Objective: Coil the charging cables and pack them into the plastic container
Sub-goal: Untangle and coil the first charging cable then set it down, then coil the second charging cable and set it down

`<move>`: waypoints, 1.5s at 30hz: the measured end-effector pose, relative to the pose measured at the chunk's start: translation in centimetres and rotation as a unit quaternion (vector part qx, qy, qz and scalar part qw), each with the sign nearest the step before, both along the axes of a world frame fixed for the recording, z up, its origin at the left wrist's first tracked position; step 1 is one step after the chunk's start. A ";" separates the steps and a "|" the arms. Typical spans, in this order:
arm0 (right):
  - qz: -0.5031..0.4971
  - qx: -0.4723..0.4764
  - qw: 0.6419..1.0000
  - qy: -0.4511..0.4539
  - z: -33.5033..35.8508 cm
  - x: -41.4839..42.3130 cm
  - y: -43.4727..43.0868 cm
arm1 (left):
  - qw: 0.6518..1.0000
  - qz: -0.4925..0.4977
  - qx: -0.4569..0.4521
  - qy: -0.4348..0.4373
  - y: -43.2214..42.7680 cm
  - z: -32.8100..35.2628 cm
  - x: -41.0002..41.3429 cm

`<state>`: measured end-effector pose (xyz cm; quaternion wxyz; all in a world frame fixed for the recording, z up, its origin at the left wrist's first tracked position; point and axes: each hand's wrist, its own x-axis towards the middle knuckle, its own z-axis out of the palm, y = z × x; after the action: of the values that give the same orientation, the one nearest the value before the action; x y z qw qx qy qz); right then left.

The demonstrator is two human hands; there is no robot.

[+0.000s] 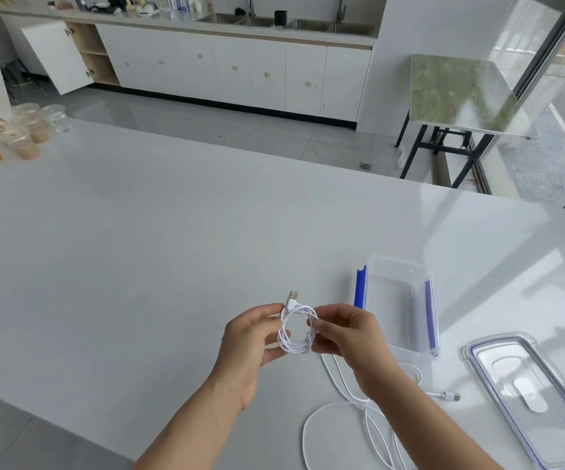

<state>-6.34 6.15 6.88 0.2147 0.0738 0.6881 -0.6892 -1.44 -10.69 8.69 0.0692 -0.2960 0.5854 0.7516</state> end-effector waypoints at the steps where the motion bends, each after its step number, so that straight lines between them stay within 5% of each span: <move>1: 0.004 0.009 1.000 -0.005 -0.5 -0.4 -0.5 | 1.000 -0.004 -0.016 -0.006 -0.5 -0.5 -0.4; 16: 0.066 0.216 0.974 -0.015 -5.9 -9.1 -6.7 | 0.981 -0.024 -0.181 -0.067 -5.0 -8.5 -9.4; 22: 0.085 0.215 0.972 -0.029 -6.7 -11.2 -7.4 | 0.966 -0.042 -0.246 -0.069 -5.5 -10.6 -11.6; 31: 0.103 0.254 0.961 -0.034 -8.3 -10.9 -7.8 | 0.883 -0.113 -0.454 -0.026 -5.5 -12.2 -11.3; 40: 0.141 0.338 0.929 0.050 -6.9 -10.6 -7.0 | 0.868 -0.134 -0.478 -0.022 -5.7 -11.1 -10.4; 45: 0.096 0.254 0.960 0.069 -2.2 -7.0 -2.9 | 0.856 -0.153 -0.493 0.018 -4.8 -9.4 -7.9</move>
<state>-13.35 3.20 4.68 0.2057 0.0118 0.8574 -0.4717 -9.34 -15.53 -0.74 0.0177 -0.1842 0.9186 0.3493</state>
